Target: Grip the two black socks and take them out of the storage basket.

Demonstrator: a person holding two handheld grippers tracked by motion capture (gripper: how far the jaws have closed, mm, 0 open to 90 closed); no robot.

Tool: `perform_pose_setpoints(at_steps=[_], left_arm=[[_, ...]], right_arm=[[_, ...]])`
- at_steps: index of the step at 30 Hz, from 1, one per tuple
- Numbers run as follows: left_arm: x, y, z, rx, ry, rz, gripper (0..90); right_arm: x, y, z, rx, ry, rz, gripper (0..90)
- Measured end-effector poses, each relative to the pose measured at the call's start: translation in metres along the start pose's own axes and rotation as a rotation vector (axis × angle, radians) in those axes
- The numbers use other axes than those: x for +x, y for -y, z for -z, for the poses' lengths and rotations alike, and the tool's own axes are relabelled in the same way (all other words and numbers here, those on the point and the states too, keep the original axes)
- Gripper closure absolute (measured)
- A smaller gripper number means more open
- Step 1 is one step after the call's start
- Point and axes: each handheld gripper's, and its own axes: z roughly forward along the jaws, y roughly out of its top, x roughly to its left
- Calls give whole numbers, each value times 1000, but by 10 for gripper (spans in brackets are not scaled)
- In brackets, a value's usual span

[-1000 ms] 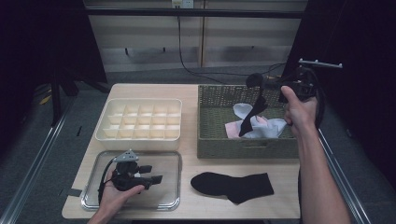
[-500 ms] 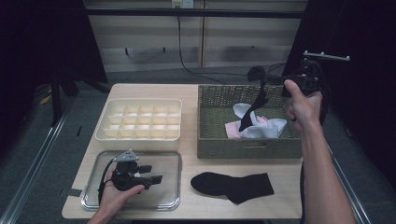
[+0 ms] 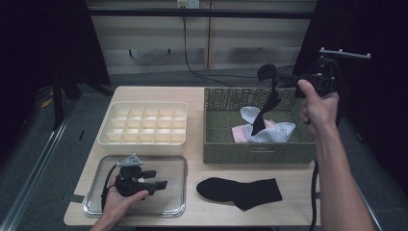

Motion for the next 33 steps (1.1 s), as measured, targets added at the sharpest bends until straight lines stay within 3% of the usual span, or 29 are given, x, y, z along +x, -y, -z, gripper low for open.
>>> perform_pose_setpoints(at_steps=[15,23,33], left_arm=[[0,0,-1,2,-1,2,304],[0,0,-1,3,0,1,305],[1,-4,-5,-9,-22,2,312]], right_arm=[[14,6,20,-27,-57,-8,888],[23,14,33,-58,-93,23,888],[34,26,41,-56,-131,32,888]])
